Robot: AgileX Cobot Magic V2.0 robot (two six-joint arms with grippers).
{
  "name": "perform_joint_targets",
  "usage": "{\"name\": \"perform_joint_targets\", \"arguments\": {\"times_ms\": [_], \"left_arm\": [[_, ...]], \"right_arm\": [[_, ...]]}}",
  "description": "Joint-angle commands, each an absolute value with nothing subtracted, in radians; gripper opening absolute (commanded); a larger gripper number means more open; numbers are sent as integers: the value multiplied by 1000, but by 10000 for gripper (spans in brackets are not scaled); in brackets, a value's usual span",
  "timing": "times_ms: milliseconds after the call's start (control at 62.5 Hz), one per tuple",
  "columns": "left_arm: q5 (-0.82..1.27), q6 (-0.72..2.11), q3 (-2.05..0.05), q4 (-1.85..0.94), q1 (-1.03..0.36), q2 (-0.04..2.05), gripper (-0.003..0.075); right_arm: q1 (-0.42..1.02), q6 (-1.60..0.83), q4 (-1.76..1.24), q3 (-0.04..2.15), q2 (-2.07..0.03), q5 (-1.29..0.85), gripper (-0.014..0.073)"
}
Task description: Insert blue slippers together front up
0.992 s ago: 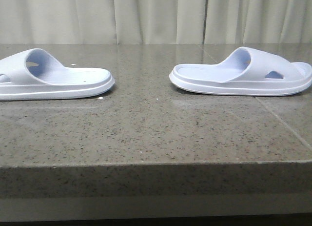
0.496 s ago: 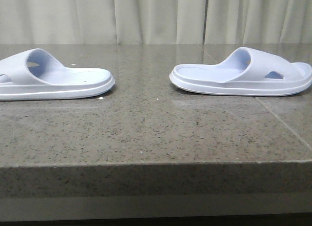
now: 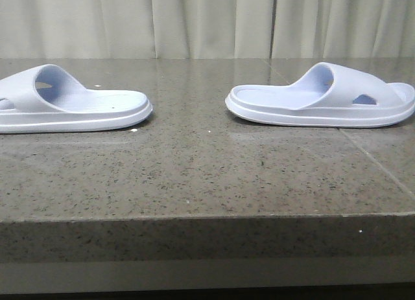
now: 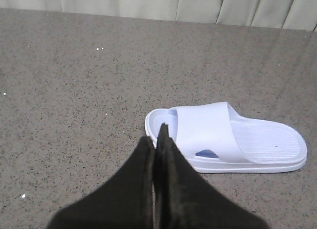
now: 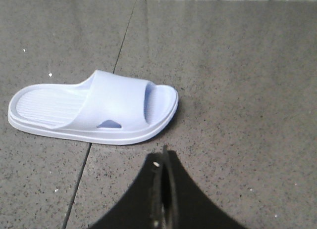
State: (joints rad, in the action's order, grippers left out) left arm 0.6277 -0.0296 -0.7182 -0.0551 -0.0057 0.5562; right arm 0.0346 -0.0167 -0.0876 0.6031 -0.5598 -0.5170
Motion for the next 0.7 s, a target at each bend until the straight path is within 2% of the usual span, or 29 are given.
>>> {"name": "perform_joint_targets", "arguments": {"times_ms": [0,480,576,688], "left_arm": [[560,-30,-751,-65,-12,588,-20],[608,-30,-751,-52,-12,661,-14],[621,-30,-751,-36,-12,665,63],[621,-30,-751,-29,-12,665,263]], "right_arm": [[28,-18,-76,631,-603,-474,-68],[28,-18,-76,631,-661,-551,-47],[28,-18,-75,631,-661,-564,87],[28,-18,-75,631,-661,-573,333]]}}
